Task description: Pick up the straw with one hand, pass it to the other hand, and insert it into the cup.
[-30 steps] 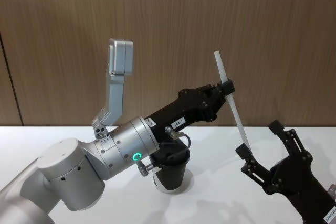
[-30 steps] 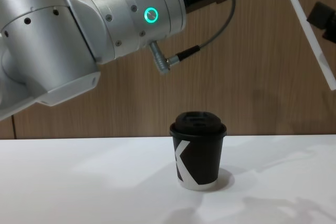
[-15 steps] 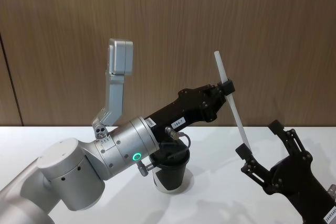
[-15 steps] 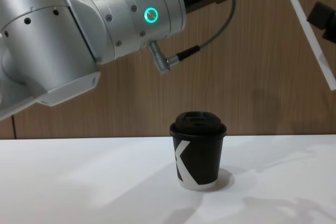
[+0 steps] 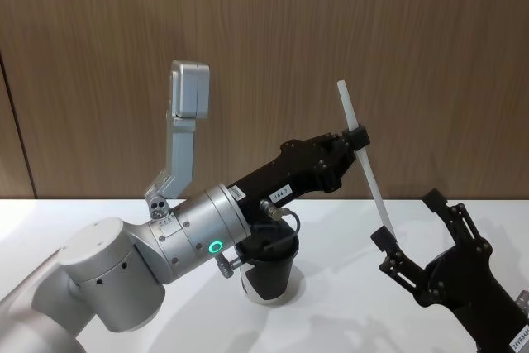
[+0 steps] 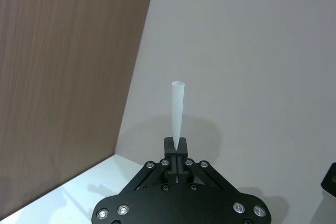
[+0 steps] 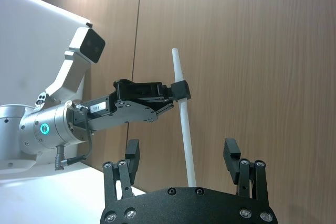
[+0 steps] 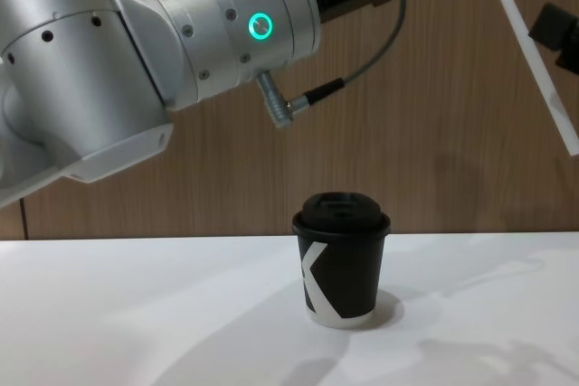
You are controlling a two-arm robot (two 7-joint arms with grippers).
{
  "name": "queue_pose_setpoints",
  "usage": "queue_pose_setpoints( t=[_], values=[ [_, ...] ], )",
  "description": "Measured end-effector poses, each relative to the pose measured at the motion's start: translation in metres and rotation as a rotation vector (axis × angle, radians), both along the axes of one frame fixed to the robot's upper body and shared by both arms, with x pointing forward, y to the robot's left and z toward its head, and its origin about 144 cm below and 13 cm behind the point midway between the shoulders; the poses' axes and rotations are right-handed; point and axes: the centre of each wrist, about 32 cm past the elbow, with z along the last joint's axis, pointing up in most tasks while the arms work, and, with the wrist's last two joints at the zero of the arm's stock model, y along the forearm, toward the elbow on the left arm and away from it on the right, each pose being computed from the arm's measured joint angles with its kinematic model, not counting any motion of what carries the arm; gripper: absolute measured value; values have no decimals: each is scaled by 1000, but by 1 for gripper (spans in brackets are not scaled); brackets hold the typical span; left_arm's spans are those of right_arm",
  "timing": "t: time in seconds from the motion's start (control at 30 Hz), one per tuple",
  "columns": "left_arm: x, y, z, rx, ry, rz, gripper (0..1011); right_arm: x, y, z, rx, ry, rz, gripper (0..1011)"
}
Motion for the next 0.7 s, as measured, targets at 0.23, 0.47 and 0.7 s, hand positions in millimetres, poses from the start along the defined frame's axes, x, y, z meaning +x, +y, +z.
queue_pose_setpoints(
  t=[0.23,0.47,0.7],
  values=[
    [0,0,0,0,0,0,7,0,0,0,0,0,0,1001],
    [0,0,0,0,0,0,6,0,0,0,0,0,0,1001],
    [0,0,0,0,0,0,6,0,0,0,0,0,0,1001]
  ],
)
